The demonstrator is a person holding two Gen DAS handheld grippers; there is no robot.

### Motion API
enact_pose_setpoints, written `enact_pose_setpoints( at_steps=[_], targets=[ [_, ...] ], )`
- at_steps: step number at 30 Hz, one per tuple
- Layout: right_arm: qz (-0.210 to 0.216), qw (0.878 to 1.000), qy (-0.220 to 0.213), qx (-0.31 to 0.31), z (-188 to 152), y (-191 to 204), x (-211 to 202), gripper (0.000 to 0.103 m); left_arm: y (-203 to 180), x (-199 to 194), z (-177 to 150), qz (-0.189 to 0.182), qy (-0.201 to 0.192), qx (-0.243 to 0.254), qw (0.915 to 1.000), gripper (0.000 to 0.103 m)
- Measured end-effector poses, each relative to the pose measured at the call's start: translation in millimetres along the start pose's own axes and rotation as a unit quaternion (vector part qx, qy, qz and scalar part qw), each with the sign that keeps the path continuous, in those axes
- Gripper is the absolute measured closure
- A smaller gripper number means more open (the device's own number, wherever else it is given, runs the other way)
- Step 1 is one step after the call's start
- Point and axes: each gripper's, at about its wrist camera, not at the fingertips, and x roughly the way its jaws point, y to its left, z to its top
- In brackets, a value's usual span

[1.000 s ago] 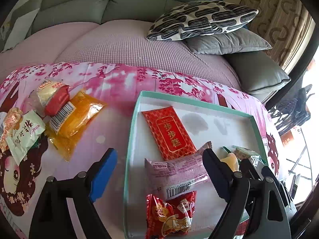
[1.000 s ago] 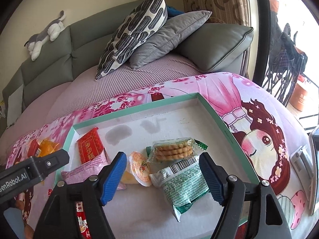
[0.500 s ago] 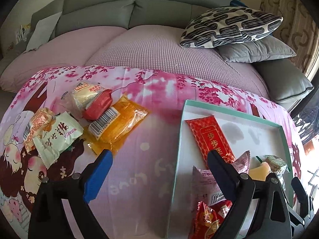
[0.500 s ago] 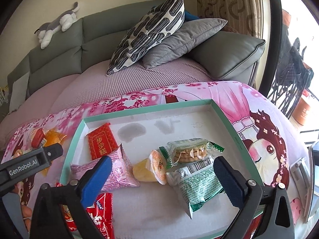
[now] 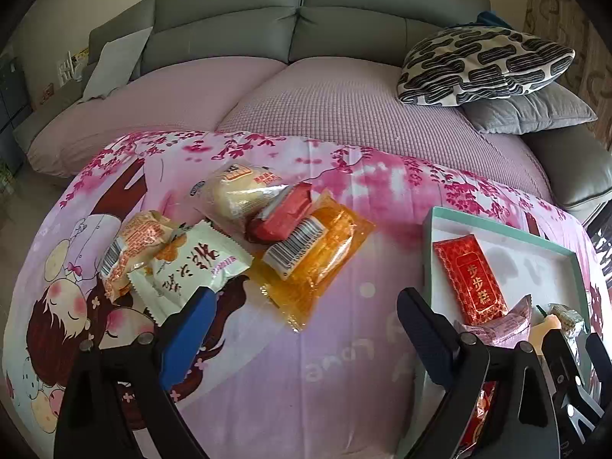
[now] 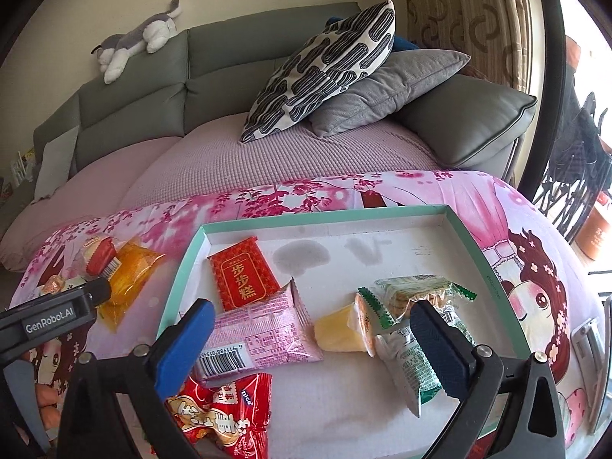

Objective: Organize snacks
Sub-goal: 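Withdraw both open grippers from the tray toward the snack pile, then grasp the tan bread bag with the left gripper while the right grasps the pale green packet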

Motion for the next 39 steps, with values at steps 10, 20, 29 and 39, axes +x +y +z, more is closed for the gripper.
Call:
enact_pose_setpoints(
  at_steps=[10,20,29,39],
  targets=[
    [0.015,1.0,-0.002,-0.007,1,21,-5,0.0,43,-13,-3,0.015,-0.019,-0.014,0.9996,0.007],
    [0.047,0.998,-0.002,-0.035,-1,66,-7,0.0,90,-23,-5,0.032,-0.038,-0.049,0.9976,0.007],
    [0.07,0.996,0.002,-0.054,-7,107,-4,0.0,131,-28,-6,0.041,-0.039,-0.077,0.9954,0.007],
    [0.1,0.992,0.017,-0.068,-21,156,6,0.0,169,-18,-3,0.047,-0.024,-0.097,0.9939,0.007]
  ],
)
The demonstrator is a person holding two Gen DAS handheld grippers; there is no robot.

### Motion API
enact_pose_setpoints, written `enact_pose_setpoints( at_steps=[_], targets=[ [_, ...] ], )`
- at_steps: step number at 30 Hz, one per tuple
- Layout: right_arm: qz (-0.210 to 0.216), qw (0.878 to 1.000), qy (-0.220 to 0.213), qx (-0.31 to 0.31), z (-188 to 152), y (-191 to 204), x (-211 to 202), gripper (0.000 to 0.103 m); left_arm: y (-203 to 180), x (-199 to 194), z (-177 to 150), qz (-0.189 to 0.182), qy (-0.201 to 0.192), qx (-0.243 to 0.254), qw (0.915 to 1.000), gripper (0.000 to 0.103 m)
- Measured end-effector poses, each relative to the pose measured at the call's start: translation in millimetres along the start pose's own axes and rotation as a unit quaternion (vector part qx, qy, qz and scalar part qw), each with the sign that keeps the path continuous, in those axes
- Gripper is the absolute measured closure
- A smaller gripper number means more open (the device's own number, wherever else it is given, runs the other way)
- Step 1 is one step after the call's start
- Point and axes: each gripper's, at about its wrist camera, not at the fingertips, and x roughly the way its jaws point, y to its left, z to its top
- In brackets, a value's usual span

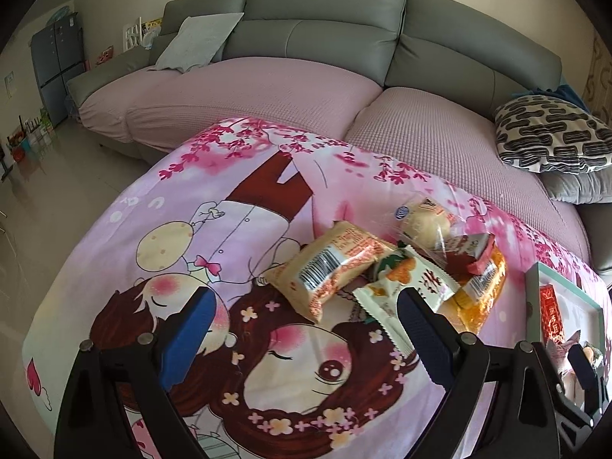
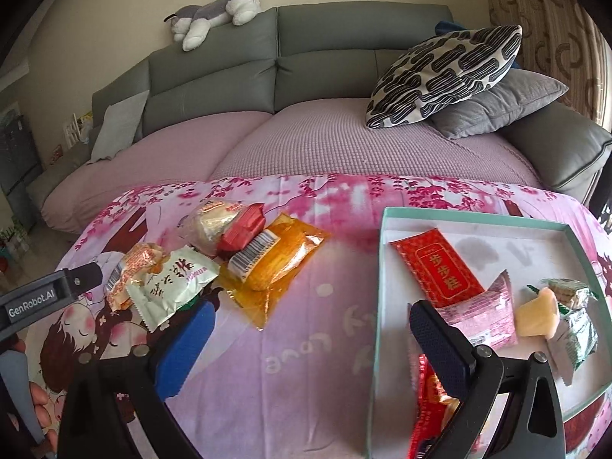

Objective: Organize snacks
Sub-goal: 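Grasp the tan bread bag with the left gripper while the right grasps the pale green packet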

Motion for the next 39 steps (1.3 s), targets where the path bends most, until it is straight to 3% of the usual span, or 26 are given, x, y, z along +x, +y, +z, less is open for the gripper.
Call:
enact_pose_setpoints(
  at_steps=[12,30,39],
  targets=[
    [0.036,0.999,0.009,0.008,-7,50,19,0.0,17,24,13,-0.033,0.022,0.007,0.9992,0.007],
    [0.032,0.999,0.01,-0.024,4,103,52,0.0,36,53,17,-0.079,0.024,-0.016,0.9964,0.007],
    [0.028,0.999,0.017,-0.023,9,112,71,0.0,30,68,22,-0.128,0.035,-0.021,0.9909,0.007]
  ],
)
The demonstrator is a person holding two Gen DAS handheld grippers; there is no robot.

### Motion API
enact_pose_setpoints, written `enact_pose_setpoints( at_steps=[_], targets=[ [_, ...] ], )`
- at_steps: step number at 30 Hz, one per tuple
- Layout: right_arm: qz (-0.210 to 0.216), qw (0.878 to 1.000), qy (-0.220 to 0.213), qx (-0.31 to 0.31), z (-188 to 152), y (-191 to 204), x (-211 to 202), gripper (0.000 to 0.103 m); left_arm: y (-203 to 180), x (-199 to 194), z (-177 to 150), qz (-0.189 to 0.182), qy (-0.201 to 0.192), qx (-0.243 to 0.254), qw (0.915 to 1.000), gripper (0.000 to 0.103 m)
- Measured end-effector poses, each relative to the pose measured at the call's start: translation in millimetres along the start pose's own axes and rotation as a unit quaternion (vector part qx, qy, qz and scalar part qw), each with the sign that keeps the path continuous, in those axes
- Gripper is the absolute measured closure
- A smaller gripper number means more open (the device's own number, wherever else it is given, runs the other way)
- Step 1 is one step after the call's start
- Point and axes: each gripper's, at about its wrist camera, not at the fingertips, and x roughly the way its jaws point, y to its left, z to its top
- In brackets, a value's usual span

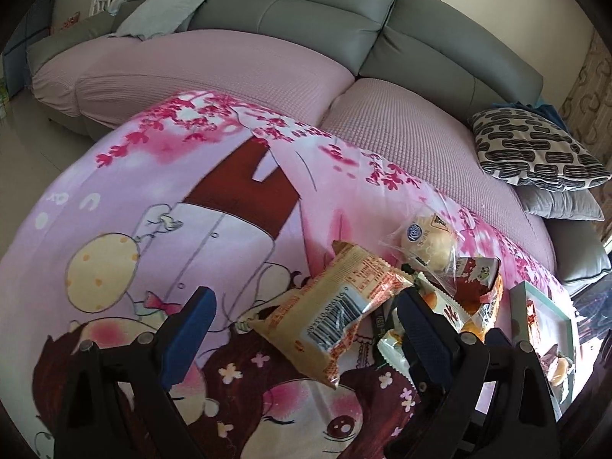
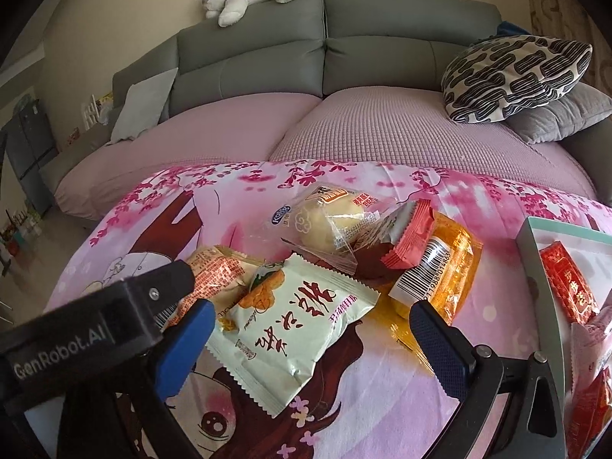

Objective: Organize snacks
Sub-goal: 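Grasp the tan bread bag with the left gripper while the right grasps the pale green packet, then carry the tan bread bag and pale green packet over the tray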

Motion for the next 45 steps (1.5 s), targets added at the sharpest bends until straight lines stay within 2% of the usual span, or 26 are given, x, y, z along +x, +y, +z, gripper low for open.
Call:
enact_pose_setpoints(
  at_steps=[3,7,10,14,18,19,21,23,24,30,45],
  targets=[
    [0.001,1.0,0.004,-0.002,0,2,5,0.005,-4,7,0,-0.015,0.007,-0.002,0.9999,0.007],
    [0.008,1.0,0.012,0.001,-1,2,9,0.018,-8,14,-1,-0.023,0.017,0.001,0.9996,0.008],
    [0.006,1.0,0.012,-0.001,-2,2,6,0.019,-9,16,-2,-0.032,0.021,-0.004,0.9993,0.012],
    [0.009,1.0,0.018,0.005,-5,0,5,0.021,-10,18,-2,-0.044,0.025,-0.01,0.9987,0.024],
    [0.007,1.0,0.017,-0.006,-6,1,3,0.025,-9,20,-4,-0.039,0.032,-0.018,0.9986,0.036],
    [0.008,1.0,0.017,-0.009,-7,2,2,0.032,-8,21,-5,-0.039,0.034,-0.021,0.9984,0.038],
    [0.028,0.999,0.017,-0.012,-7,3,0,0.042,-4,22,-7,-0.038,0.038,-0.03,0.9981,0.048],
    [0.025,0.999,0.016,-0.016,-8,5,-2,0.043,1,23,-9,-0.035,0.043,-0.037,0.9978,0.058],
    [0.025,0.999,0.017,-0.015,-8,5,-3,0.044,2,23,-10,-0.033,0.044,-0.04,0.9977,0.06],
    [0.03,0.999,0.021,-0.004,-10,-2,-6,0.049,8,15,-16,-0.031,0.039,-0.052,0.9974,0.062],
    [0.019,0.999,0.046,0.011,-29,-23,-35,0.05,2,-14,-39,-0.011,0.032,-0.043,0.9985,0.063]
  ],
)
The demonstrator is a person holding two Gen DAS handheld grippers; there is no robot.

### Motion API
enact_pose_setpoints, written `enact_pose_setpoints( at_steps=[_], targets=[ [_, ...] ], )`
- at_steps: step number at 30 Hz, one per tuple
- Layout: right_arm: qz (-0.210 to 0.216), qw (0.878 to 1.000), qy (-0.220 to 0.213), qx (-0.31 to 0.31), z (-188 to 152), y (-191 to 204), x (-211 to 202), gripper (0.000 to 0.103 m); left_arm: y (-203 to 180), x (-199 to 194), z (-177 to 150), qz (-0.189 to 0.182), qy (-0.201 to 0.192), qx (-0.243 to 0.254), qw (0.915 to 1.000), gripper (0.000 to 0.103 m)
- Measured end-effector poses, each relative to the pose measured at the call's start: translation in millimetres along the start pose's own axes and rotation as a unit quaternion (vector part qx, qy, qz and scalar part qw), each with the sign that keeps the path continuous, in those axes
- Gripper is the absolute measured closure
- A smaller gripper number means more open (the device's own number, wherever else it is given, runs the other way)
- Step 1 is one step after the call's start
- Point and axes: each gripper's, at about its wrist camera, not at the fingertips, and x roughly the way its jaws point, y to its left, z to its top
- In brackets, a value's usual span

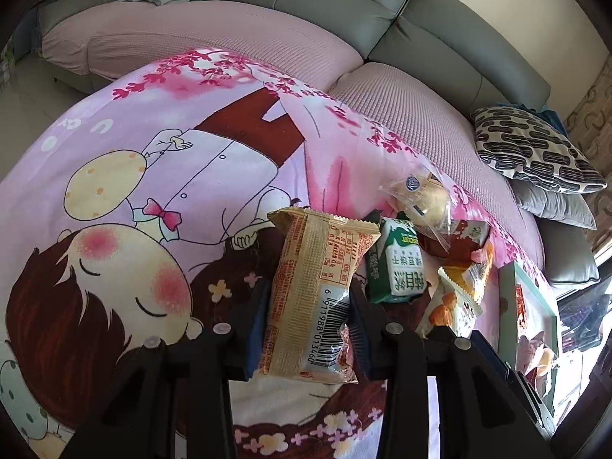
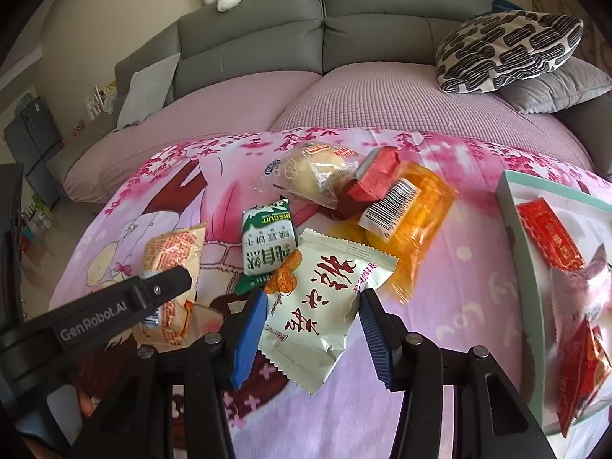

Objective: Organize snacks
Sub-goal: 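Carry the tan bread bag and pale green packet over the tray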

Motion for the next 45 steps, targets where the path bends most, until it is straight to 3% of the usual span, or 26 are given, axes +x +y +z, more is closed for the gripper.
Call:
enact_pose_setpoints(
  at_steps=[10,28,45],
  targets=[
    [-0.014,1.0,-0.007,0.012,-15,-24,-38,0.05,-28,-21,-9,-0.008,-0.015,0.03,0.9994,0.062],
    [-0.023,0.997,-0.042,0.06,-5,-87,-81,0.05,-103,-35,-25,-0.027,-0.026,0.092,0.9951,0.062],
    [-0.071,0.985,-0.073,0.141,-6,-181,-114,0.05,-170,-44,-32,-0.049,-0.04,0.131,0.9893,0.062]
  ],
)
